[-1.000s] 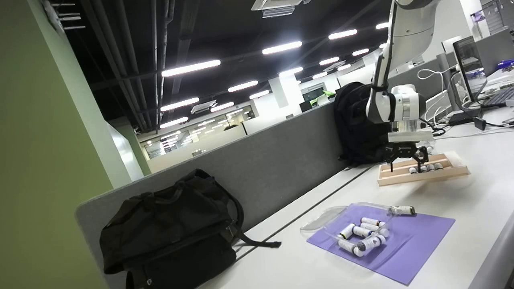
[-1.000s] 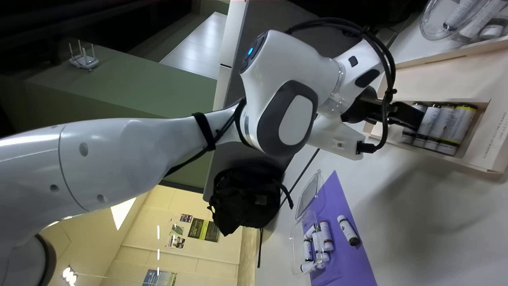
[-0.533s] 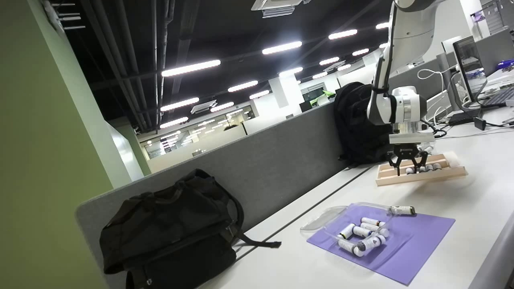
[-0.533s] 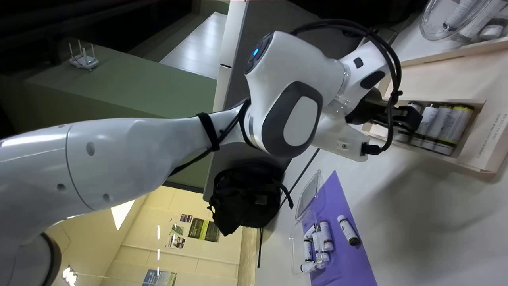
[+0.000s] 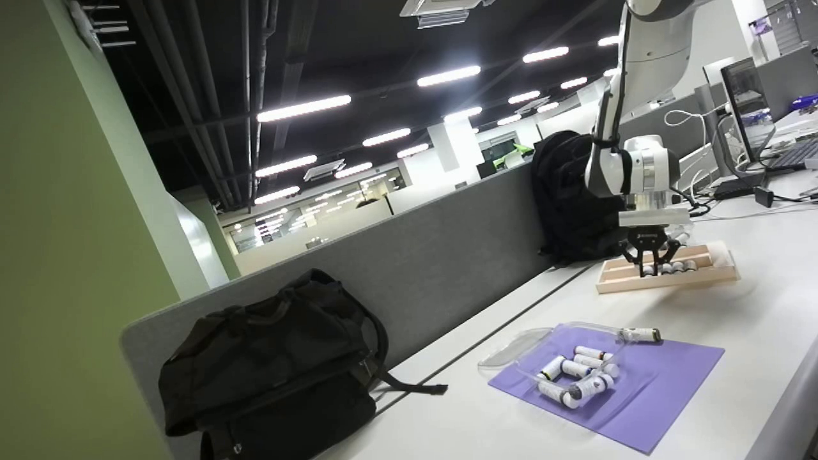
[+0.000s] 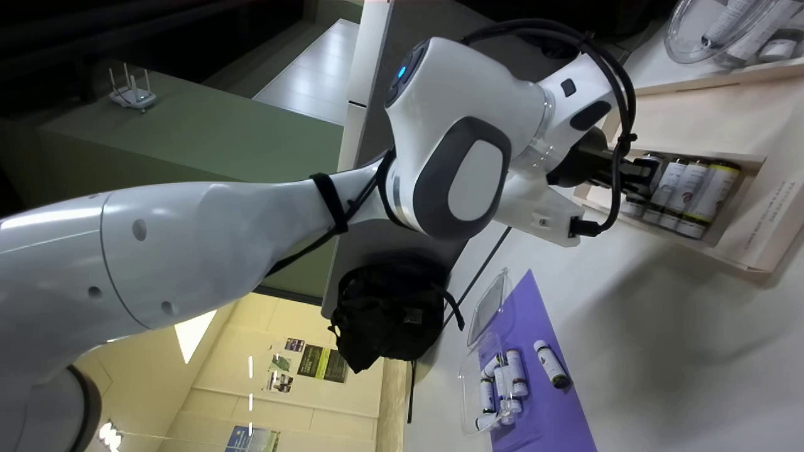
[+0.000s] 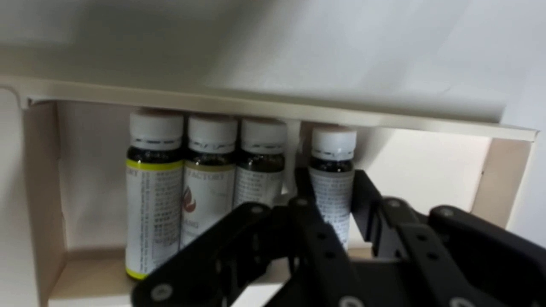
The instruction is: Remove one of the bottles from the tray and place it in the container
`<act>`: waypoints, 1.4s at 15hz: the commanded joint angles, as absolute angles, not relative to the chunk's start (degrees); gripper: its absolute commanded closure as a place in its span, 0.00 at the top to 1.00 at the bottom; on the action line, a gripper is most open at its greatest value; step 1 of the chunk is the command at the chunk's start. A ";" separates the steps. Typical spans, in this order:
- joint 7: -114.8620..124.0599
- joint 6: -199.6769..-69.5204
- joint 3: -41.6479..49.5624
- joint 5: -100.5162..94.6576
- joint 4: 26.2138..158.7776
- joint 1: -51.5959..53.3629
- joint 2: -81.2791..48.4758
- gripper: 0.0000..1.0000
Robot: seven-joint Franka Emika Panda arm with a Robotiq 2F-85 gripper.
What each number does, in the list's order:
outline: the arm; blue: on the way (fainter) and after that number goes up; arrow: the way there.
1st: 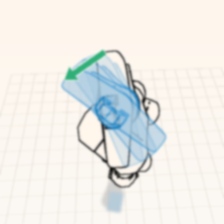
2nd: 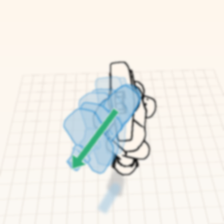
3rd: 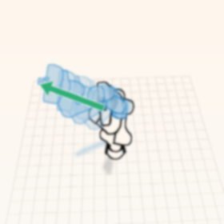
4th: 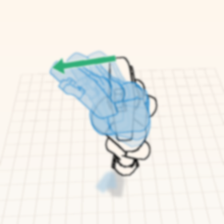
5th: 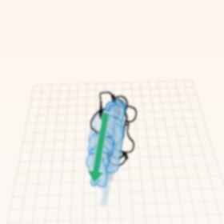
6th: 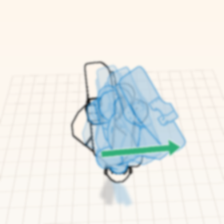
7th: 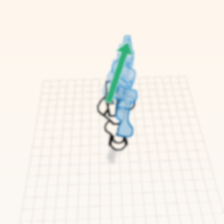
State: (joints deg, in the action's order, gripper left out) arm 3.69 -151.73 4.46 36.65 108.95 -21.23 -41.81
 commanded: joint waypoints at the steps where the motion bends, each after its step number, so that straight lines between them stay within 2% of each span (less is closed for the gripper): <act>1: 6.93 -149.43 5.47 35.26 107.82 -20.76 -38.66 0.07; 8: -0.50 -144.89 3.02 32.93 112.12 -20.67 -26.90 0.07; 11: -7.16 -142.30 1.64 32.37 119.24 -19.17 -18.64 0.07; 17: -17.43 -149.19 -2.26 33.82 135.74 -11.69 -6.98 0.07; 21: -16.81 -156.54 -6.38 36.59 142.23 -4.09 -3.22 0.07</act>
